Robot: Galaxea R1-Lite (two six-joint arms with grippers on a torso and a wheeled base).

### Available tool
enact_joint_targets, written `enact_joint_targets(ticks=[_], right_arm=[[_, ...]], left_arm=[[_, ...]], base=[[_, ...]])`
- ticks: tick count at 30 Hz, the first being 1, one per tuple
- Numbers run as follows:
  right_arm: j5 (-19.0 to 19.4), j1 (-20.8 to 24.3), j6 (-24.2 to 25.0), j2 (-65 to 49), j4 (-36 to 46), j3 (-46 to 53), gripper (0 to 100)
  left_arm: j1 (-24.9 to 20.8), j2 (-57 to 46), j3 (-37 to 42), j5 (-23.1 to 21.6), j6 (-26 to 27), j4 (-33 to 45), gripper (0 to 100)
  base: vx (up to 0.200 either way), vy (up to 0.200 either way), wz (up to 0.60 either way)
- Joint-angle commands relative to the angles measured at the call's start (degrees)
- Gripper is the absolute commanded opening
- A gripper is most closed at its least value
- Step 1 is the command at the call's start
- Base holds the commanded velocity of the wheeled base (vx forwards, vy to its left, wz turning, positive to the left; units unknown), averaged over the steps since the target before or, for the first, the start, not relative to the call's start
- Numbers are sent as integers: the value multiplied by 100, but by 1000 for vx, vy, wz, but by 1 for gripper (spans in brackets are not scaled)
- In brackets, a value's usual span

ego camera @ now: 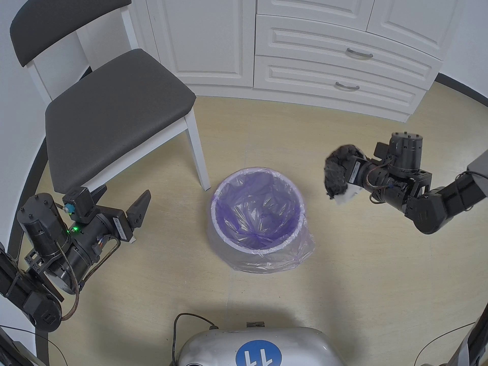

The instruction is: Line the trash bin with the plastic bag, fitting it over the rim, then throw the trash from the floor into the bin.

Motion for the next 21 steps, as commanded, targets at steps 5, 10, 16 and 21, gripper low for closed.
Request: enact_joint_targets(ticks=[5,10,16,21], right_arm=[[-186,1575,894,-635,-976,651,0],[-133,1830,955,-265,-1011,774,0],[34,2014,1509,693,-2163,739,0],[42,2032,1649,1536,-3464,721,0]], left_arm=[[-16,-161,23,2,40,-1,100],[-16,-161,23,2,40,-10,100],[1,-178,23,2,145,-19,100],[10,-222,15,2,189,-19,100]], base=[[0,0,0],[0,0,0],[0,0,0],[0,0,0]])
